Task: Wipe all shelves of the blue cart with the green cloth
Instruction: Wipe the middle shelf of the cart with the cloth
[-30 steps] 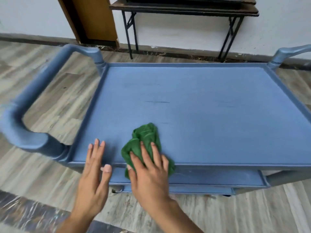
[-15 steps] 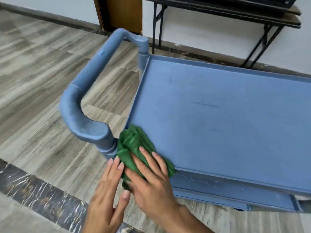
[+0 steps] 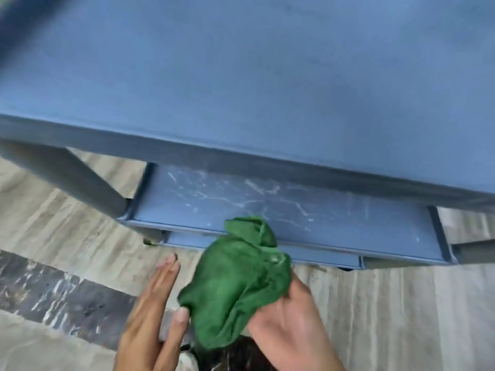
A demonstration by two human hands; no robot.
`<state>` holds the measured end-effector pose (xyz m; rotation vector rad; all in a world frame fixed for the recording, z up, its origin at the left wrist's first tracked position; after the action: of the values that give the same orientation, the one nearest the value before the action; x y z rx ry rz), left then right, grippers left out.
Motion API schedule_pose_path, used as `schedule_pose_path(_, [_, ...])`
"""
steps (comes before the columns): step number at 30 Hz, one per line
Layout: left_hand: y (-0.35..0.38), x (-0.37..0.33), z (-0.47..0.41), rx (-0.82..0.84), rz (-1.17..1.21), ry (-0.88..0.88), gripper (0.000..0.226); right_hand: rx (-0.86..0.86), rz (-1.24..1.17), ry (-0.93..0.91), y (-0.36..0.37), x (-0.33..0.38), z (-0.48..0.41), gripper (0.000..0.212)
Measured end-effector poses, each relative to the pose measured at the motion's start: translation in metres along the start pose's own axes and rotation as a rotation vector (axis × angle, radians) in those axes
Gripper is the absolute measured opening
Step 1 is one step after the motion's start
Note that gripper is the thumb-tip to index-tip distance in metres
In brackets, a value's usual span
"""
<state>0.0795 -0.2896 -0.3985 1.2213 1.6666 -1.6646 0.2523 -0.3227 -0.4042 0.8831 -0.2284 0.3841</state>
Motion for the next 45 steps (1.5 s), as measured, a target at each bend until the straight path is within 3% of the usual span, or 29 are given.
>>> schedule_pose_path(3, [0.071,-0.003,-0.011,0.087,0.001,0.122,0.05,-0.142,-0.011,-0.106,-0.073,0.073,0.01,0.045])
schedule_pose_path(6, [0.147,-0.021,-0.033,0.151,-0.063,0.374,0.053,-0.065,0.126,-0.322,-0.126,0.166,0.028,0.066])
schedule_pose_path(8, [0.204,-0.038,-0.047,0.196,-0.145,0.499,0.056,-0.089,0.428,-0.479,-0.159,0.226,0.046,0.062])
schedule_pose_path(11, [0.271,-0.053,-0.071,0.219,-0.381,0.629,0.067,-0.301,0.934,-0.833,-0.187,0.298,0.059,0.042])
schedule_pose_path(14, [0.318,-0.047,-0.088,0.219,-0.656,0.644,0.081,-0.471,1.564,-1.041,-0.214,0.323,0.049,0.029])
schedule_pose_path(17, [0.344,-0.042,-0.094,0.191,-0.722,0.622,0.082,-0.409,2.003,-0.995,-0.257,0.32,0.004,0.035])
schedule_pose_path(19, [0.357,-0.039,-0.092,0.183,-0.758,0.614,0.082,-0.453,2.184,-0.853,-0.292,0.315,-0.026,0.04])
schedule_pose_path(26, [0.369,-0.049,-0.079,0.262,-0.824,0.559,0.095,-0.406,2.297,-0.734,-0.32,0.315,-0.054,0.051])
schedule_pose_path(32, [0.426,-0.083,-0.061,0.381,-0.855,0.691,0.116,-0.362,2.375,-0.649,-0.314,0.316,-0.057,0.043])
schedule_pose_path(36, [0.448,-0.083,-0.068,0.293,-0.746,0.683,0.074,-0.364,2.37,-0.634,-0.316,0.321,-0.07,0.043])
schedule_pose_path(39, [0.45,-0.077,-0.071,0.205,-0.788,0.729,0.08,-0.373,2.341,-0.595,-0.316,0.332,-0.078,0.05])
schedule_pose_path(41, [0.446,-0.078,-0.073,0.257,-0.785,0.663,0.091,-0.4,2.328,-0.572,-0.311,0.344,-0.088,0.049])
schedule_pose_path(45, [0.416,-0.087,-0.106,0.271,-0.664,0.361,0.072,-0.444,2.338,-0.553,-0.303,0.365,-0.114,0.044])
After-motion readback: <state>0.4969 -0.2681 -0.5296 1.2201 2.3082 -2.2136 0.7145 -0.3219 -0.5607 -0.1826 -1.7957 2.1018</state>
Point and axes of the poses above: each hand's wrist, its own z-axis away from the middle knuckle, its own y-axis out of the palm, x = y × z, the point moved 6 cm from there along -z, towards the middle knuckle, and after that the axes turned 2 degrees about -x, right-handed, at the moved point
